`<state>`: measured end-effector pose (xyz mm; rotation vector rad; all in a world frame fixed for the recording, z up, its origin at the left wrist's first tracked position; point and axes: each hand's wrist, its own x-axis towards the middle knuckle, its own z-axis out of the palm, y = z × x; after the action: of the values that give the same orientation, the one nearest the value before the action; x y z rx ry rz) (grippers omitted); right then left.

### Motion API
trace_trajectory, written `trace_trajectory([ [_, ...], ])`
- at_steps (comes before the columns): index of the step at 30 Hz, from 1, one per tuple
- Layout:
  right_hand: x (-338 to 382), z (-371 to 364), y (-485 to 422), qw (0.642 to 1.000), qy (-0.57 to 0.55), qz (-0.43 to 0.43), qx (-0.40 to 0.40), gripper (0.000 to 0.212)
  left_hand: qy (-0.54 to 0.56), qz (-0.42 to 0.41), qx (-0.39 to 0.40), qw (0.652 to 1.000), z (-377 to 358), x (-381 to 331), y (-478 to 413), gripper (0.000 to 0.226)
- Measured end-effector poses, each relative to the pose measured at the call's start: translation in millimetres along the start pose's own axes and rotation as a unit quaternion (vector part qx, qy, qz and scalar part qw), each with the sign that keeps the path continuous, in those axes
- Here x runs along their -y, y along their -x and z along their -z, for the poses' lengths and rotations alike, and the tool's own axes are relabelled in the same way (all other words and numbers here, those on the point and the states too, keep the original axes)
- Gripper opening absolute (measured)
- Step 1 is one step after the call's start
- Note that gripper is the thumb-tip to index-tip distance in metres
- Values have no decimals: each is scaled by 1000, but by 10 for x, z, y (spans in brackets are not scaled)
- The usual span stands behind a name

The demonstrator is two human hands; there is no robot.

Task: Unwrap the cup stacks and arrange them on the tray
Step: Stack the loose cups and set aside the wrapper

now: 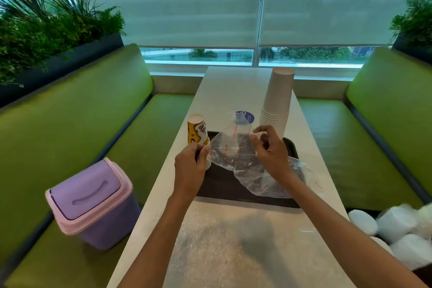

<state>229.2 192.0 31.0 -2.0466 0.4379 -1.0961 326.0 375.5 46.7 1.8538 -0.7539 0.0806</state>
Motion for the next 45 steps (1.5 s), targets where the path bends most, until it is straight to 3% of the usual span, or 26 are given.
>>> trace_trajectory([
  [4, 94, 31, -89, 999, 18, -36, 31, 42, -31, -29, 28, 999, 32, -6, -17, 13],
  [11, 63, -25, -136, 999, 5, -12, 34, 8, -26, 3, -2, 1000, 65, 13, -20, 16],
  [14, 84, -71, -75, 998, -23, -16, 57, 6, -53, 17, -41, 998, 50, -32, -59, 25],
  [17, 138, -117, -50, 997, -31, 0, 64, 7, -103, 4, -23, 994, -34, -162, -102, 44],
  [21, 185, -118, -85, 998, -2, 4, 70, 8, -168, 12, 6, 986, -136, -162, -81, 32],
  [23, 212, -85, -95, 998, 22, 25, 62, 22, -129, 37, 6, 991, -147, -134, -64, 26],
  [26, 231, -48, 26, 988, 95, 108, 60, 47, -30, 146, 13, 989, -153, -93, -71, 17],
  [31, 91, -85, 547, 941, 249, 212, 82, 73, 146, 324, 19, 935, -125, -50, -69, 33],
  [34, -43, -147, 699, 937, 286, 184, 81, 77, 193, 370, 25, 908, -134, -48, -79, 36],
  [37, -36, -186, 704, 959, 233, 150, 66, 62, 253, 389, 41, 885, -70, -94, -73, 29],
  [39, -17, -162, 661, 974, 169, 117, 93, 57, 273, 373, 48, 886, 14, -123, -37, 17],
  [40, -12, -144, 629, 980, 138, 93, 106, 56, 245, 342, 38, 907, 58, -115, -6, 19],
  [43, 7, -105, 522, 988, 83, 35, 125, 53, 23, 139, -43, 989, 168, -68, 107, 34],
  [45, 26, -90, 459, 988, 46, 6, 147, 52, -73, -2, -67, 995, 210, -109, 159, 43],
])
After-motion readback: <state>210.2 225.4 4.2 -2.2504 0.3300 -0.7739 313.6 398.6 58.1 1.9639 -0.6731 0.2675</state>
